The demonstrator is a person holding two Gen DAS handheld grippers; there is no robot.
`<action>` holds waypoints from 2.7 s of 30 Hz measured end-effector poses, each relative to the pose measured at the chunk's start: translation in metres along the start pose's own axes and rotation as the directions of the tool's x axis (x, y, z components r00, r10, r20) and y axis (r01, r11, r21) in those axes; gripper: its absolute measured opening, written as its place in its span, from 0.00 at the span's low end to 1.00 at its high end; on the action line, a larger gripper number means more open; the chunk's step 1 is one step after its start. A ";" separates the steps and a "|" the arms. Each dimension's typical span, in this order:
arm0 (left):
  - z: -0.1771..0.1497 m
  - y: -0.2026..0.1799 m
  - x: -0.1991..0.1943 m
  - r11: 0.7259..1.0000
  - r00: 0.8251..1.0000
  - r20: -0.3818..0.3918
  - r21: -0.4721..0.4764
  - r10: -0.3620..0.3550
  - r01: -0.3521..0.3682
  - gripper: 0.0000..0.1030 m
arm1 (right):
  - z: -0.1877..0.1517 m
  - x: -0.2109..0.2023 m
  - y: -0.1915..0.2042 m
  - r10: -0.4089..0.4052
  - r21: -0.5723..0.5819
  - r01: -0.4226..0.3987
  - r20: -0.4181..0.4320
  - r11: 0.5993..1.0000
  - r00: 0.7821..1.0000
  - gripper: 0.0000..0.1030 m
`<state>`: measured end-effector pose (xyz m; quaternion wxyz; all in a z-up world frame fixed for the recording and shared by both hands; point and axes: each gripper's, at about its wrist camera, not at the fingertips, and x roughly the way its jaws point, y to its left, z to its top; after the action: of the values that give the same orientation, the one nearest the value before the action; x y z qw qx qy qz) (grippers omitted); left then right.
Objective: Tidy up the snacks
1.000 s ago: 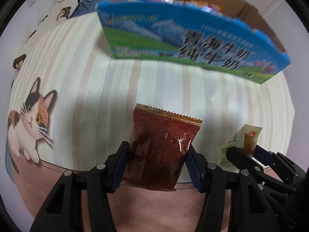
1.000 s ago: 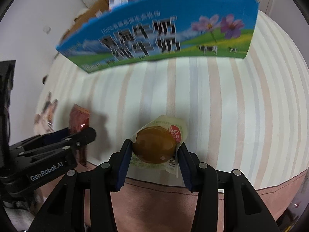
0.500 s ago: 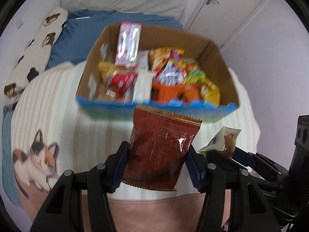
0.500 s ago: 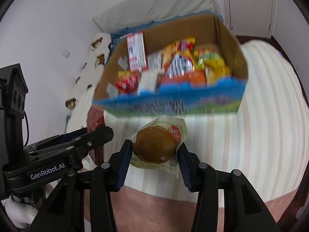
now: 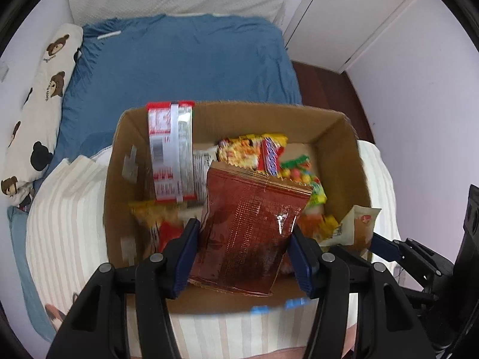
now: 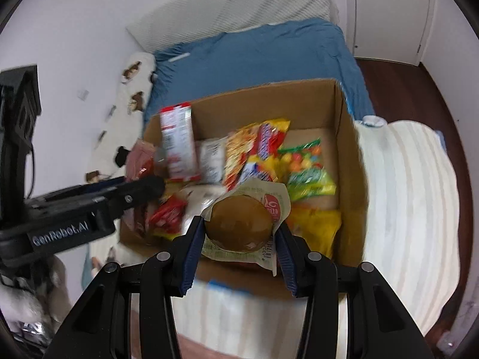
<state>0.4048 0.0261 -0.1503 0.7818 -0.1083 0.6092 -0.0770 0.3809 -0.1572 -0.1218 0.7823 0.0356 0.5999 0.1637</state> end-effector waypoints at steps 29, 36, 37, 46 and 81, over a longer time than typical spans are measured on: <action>0.042 0.019 0.085 0.998 0.971 -0.237 -0.034 0.036 -0.046 0.91 | 0.066 0.096 -0.033 -0.136 0.055 0.154 -0.251 0.987 0.958 0.95; 0.031 0.023 0.058 0.998 0.980 -0.191 -0.037 0.048 -0.056 0.91 | 0.057 0.082 -0.022 -0.138 0.048 0.154 -0.232 0.987 0.963 0.96; 0.028 0.024 0.052 0.998 0.984 -0.171 -0.036 0.050 -0.057 0.91 | 0.054 0.079 -0.020 -0.141 0.049 0.156 -0.226 0.987 0.964 0.96; -0.016 0.029 0.000 0.994 0.995 0.006 -0.036 0.100 -0.099 0.91 | 0.018 0.040 -0.009 -0.162 0.054 0.167 -0.081 0.985 0.983 0.96; -0.278 -0.013 -0.167 0.967 0.832 0.497 -0.066 0.246 -0.246 0.91 | -0.239 -0.173 0.056 -0.176 -0.021 0.207 0.448 0.978 0.877 0.96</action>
<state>0.0943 0.0350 -0.0554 0.9163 -0.0451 0.3941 0.0546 0.1023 -0.1893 -0.0140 0.9114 -0.0143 0.4006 0.0937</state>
